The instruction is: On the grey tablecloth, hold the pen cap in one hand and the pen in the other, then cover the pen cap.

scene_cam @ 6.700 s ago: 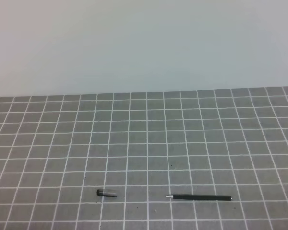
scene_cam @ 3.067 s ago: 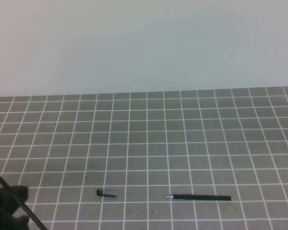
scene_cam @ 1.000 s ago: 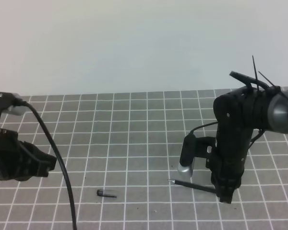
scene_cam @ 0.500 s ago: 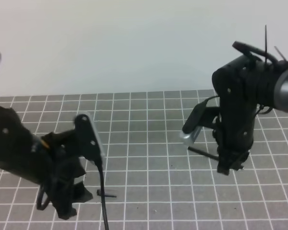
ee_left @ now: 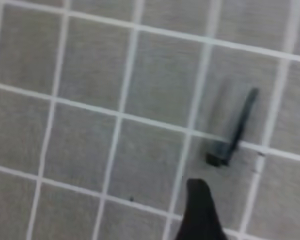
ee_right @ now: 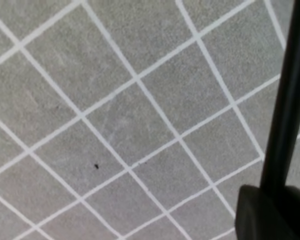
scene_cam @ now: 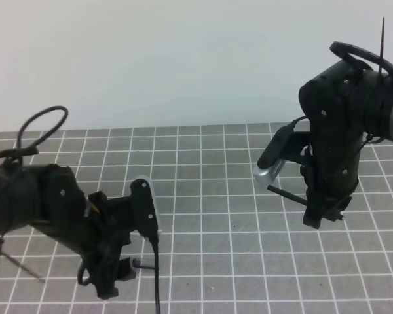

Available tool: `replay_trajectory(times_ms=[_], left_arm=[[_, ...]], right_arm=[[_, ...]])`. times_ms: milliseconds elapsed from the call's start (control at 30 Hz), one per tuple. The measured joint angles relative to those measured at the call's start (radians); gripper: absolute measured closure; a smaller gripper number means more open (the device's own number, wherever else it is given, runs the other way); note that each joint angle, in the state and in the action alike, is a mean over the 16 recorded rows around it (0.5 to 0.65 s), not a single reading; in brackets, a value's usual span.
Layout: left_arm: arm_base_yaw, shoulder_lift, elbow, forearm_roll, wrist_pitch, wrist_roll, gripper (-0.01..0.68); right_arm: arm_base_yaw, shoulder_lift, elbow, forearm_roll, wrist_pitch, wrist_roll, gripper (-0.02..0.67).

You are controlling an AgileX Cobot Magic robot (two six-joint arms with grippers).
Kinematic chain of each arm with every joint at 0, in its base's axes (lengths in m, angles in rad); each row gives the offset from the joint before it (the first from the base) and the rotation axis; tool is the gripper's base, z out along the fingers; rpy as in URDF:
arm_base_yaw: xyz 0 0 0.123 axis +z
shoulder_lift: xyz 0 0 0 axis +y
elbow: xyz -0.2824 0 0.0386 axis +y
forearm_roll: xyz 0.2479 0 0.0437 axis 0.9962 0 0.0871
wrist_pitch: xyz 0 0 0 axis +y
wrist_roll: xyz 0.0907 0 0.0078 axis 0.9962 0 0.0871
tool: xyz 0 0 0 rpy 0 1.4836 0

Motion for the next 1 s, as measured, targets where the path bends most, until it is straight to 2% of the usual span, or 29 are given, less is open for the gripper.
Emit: replay_trajectory(times_ms=[600, 1000], left_arm=[[0.000, 0.187, -0.124, 0.011, 0.072, 0.031, 0.350], [0.000, 0.196, -0.129, 0.012, 0.056, 0.050, 0.595]], right_arm=[[-0.012, 0.000, 0.000, 0.000, -0.027, 0.014, 0.652], [-0.011, 0.000, 0.000, 0.043, -0.027, 0.012, 0.652]])
